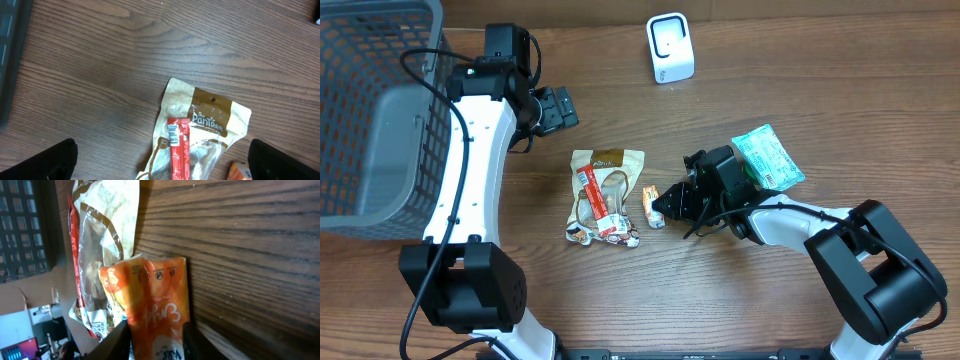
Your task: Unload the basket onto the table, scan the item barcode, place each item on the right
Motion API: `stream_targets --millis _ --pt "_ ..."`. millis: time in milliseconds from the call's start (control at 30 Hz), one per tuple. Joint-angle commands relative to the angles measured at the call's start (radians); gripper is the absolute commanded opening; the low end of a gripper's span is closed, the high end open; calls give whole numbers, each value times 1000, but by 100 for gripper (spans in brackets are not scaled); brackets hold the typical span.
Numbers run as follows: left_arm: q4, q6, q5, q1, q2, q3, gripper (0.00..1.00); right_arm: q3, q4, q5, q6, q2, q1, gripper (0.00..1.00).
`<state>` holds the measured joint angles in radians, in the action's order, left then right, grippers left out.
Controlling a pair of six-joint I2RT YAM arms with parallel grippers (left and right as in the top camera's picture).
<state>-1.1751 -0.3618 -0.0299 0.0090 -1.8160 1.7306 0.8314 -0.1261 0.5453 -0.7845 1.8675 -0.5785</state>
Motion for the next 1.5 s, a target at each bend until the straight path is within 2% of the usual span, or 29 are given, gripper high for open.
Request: stream_targets --millis 0,200,433,567,800,900,1267,1467 --pt "2 23 -3 4 15 12 100 0 1 -21 17 -14 -6 38" --pt "2 23 -3 4 15 12 100 18 9 -21 60 -63 -5 51" --pt "2 23 -3 3 15 12 100 35 34 -55 79 -136 -5 54" --pt "2 23 -3 4 15 12 100 74 161 -145 125 -180 -5 54" --pt "2 23 -3 4 15 12 100 255 502 -359 275 -197 -29 54" --pt "2 23 -3 4 15 12 100 315 590 -413 320 -197 -56 55" --pt "2 23 -3 4 15 12 100 330 636 -656 348 -133 -244 66" --pt "2 23 -3 3 15 12 100 330 591 -702 348 -47 -283 66"
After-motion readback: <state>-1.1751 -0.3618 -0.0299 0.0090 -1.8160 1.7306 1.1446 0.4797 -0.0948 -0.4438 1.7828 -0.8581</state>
